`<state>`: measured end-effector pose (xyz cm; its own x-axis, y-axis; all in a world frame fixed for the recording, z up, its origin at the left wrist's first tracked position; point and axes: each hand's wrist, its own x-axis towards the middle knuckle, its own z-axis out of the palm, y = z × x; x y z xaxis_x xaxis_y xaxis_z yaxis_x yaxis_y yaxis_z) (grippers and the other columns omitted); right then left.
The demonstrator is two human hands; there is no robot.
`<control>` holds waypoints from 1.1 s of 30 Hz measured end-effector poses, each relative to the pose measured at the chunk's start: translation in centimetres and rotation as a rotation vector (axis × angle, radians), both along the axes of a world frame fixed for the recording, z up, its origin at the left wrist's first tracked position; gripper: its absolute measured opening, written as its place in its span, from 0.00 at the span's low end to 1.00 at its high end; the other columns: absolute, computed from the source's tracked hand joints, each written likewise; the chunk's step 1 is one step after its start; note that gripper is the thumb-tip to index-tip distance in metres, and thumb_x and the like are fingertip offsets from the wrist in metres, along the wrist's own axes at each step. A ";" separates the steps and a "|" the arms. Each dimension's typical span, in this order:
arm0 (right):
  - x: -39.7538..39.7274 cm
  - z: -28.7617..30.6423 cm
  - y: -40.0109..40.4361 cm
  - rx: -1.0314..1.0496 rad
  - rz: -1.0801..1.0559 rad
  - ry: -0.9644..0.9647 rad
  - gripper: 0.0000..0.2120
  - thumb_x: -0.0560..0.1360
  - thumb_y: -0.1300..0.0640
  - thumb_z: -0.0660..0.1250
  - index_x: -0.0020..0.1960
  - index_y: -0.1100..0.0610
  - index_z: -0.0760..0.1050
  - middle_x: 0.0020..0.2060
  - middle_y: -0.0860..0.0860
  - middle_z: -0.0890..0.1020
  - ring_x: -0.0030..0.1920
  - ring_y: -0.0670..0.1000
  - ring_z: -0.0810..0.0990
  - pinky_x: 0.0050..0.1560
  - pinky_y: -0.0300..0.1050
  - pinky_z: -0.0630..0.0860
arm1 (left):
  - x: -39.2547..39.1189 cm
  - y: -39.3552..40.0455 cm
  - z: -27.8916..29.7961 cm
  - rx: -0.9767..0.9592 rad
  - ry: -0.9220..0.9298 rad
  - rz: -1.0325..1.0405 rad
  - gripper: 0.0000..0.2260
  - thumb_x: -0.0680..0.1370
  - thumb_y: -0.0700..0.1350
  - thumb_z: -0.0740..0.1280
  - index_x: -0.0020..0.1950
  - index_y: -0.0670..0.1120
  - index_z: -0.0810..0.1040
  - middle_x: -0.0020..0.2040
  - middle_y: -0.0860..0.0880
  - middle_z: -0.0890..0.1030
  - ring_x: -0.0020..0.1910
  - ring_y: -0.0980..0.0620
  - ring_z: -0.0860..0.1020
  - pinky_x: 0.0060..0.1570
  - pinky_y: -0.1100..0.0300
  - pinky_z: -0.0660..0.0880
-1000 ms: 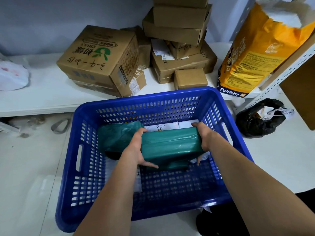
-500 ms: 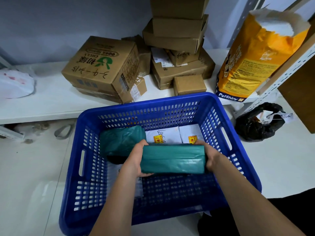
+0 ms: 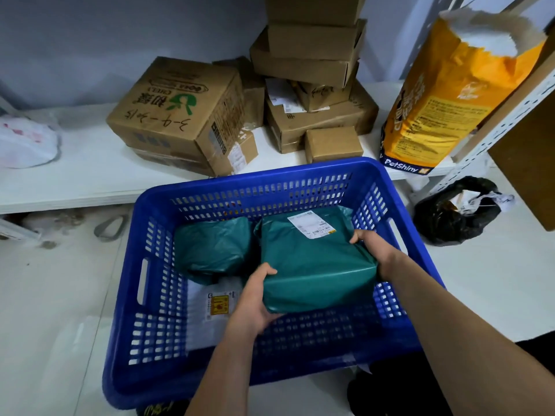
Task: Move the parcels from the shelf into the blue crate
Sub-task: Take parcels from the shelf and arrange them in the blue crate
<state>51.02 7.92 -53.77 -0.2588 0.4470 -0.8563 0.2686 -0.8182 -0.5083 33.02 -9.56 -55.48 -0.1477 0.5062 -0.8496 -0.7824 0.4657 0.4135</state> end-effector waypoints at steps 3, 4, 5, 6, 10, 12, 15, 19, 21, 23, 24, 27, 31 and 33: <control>-0.4 -1.2 0.4 0.002 0.002 -0.007 0.13 0.71 0.58 0.56 0.45 0.59 0.79 0.34 0.56 0.84 0.29 0.54 0.82 0.29 0.39 0.78 | -0.1 0.1 -2.0 0.018 -0.024 0.029 0.18 0.73 0.45 0.64 0.62 0.44 0.78 0.55 0.41 0.84 0.50 0.41 0.81 0.56 0.41 0.76; -0.4 -1.7 0.3 -0.002 -0.014 -0.003 0.13 0.71 0.58 0.56 0.45 0.59 0.79 0.34 0.56 0.84 0.30 0.55 0.83 0.31 0.40 0.78 | -0.2 0.2 -2.3 0.029 -0.018 0.053 0.17 0.74 0.45 0.64 0.62 0.44 0.78 0.54 0.42 0.84 0.50 0.41 0.81 0.56 0.42 0.76; -0.2 -2.6 0.2 -0.009 -0.036 -0.004 0.14 0.71 0.59 0.56 0.46 0.60 0.79 0.36 0.57 0.85 0.31 0.55 0.83 0.34 0.41 0.79 | -0.2 0.3 -3.0 0.046 -0.021 0.074 0.17 0.74 0.44 0.64 0.62 0.45 0.78 0.54 0.42 0.84 0.51 0.41 0.81 0.56 0.42 0.76; 0.0 -3.2 -0.2 -0.018 -0.068 0.001 0.14 0.70 0.59 0.57 0.47 0.60 0.80 0.38 0.58 0.85 0.34 0.56 0.83 0.37 0.43 0.80 | -0.4 0.3 -3.4 0.079 -0.005 0.084 0.17 0.75 0.42 0.63 0.63 0.45 0.78 0.55 0.42 0.84 0.52 0.41 0.81 0.56 0.42 0.76; 0.7 -5.4 -1.4 -0.045 -0.128 0.006 0.22 0.61 0.60 0.59 0.52 0.60 0.80 0.41 0.58 0.85 0.37 0.57 0.84 0.41 0.45 0.80 | -1.2 0.2 -5.6 0.144 0.058 0.103 0.26 0.71 0.39 0.66 0.69 0.53 0.74 0.60 0.43 0.82 0.58 0.38 0.80 0.52 0.41 0.78; 0.5 -5.9 -1.4 -0.050 -0.114 -0.011 0.19 0.61 0.62 0.57 0.48 0.60 0.79 0.35 0.58 0.85 0.31 0.56 0.84 0.33 0.43 0.80 | -1.0 0.0 -6.3 0.095 0.021 0.102 0.27 0.71 0.38 0.65 0.71 0.51 0.72 0.62 0.42 0.81 0.60 0.38 0.79 0.50 0.43 0.79; -0.1 -6.4 -1.1 -0.065 -0.063 -0.023 0.18 0.59 0.62 0.55 0.44 0.61 0.77 0.31 0.58 0.83 0.26 0.55 0.82 0.28 0.42 0.79 | -0.5 -0.7 -7.4 0.030 -0.041 0.079 0.26 0.72 0.35 0.61 0.70 0.47 0.72 0.61 0.41 0.81 0.57 0.38 0.80 0.42 0.48 0.81; -1.4 -7.8 0.0 -0.055 0.022 -0.033 0.18 0.57 0.63 0.56 0.44 0.61 0.77 0.31 0.59 0.82 0.27 0.56 0.80 0.29 0.42 0.79 | -0.9 -0.9 -8.2 -0.105 -0.011 -0.043 0.26 0.67 0.36 0.61 0.66 0.45 0.73 0.59 0.38 0.80 0.50 0.40 0.79 0.40 0.45 0.80; -2.3 -9.0 0.6 -0.041 0.065 -0.036 0.21 0.56 0.63 0.57 0.46 0.61 0.77 0.35 0.60 0.83 0.32 0.58 0.80 0.34 0.43 0.79 | -1.5 -0.8 -8.9 -0.161 0.008 -0.128 0.23 0.67 0.36 0.60 0.62 0.44 0.76 0.55 0.39 0.81 0.51 0.40 0.78 0.51 0.37 0.77; -2.9 -10.0 1.1 -0.038 0.101 -0.044 0.22 0.55 0.63 0.58 0.48 0.61 0.77 0.40 0.61 0.82 0.36 0.59 0.80 0.39 0.45 0.79 | -1.8 -0.5 -9.7 -0.192 0.031 -0.158 0.19 0.67 0.36 0.59 0.56 0.44 0.77 0.50 0.41 0.81 0.50 0.41 0.79 0.56 0.34 0.75; -3.1 -10.4 1.3 -0.047 0.109 -0.045 0.22 0.55 0.63 0.58 0.48 0.62 0.77 0.42 0.62 0.81 0.38 0.59 0.80 0.40 0.45 0.79 | -1.8 -0.3 -10.0 -0.212 0.053 -0.166 0.20 0.65 0.37 0.60 0.55 0.44 0.77 0.48 0.41 0.81 0.48 0.41 0.79 0.54 0.36 0.76; -3.4 -11.8 1.8 -0.015 0.077 -0.106 0.15 0.57 0.65 0.57 0.43 0.61 0.75 0.35 0.60 0.81 0.36 0.59 0.78 0.39 0.45 0.77 | -2.1 0.7 -11.8 -0.211 0.088 -0.116 0.29 0.56 0.39 0.63 0.58 0.44 0.77 0.49 0.42 0.82 0.46 0.42 0.79 0.37 0.50 0.79; -5.0 -15.1 1.6 0.038 0.073 -0.047 0.11 0.77 0.57 0.60 0.54 0.59 0.78 0.45 0.57 0.84 0.45 0.58 0.82 0.50 0.49 0.78 | -2.0 1.5 -15.4 -0.220 0.130 0.086 0.33 0.64 0.47 0.78 0.67 0.46 0.73 0.59 0.41 0.81 0.55 0.41 0.80 0.49 0.41 0.80; -5.8 -16.7 1.6 0.200 0.097 -0.044 0.14 0.82 0.49 0.58 0.64 0.53 0.70 0.55 0.51 0.81 0.54 0.54 0.80 0.60 0.49 0.75 | -1.7 1.2 -16.7 -0.225 0.146 0.147 0.40 0.60 0.59 0.82 0.68 0.48 0.73 0.62 0.43 0.80 0.58 0.41 0.80 0.57 0.38 0.77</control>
<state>45.19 9.48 -70.50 -0.2731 0.5840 -0.7645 0.3665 -0.6716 -0.6439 31.34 -8.31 -72.21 -0.3342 0.2716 -0.9025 -0.7879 0.4450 0.4257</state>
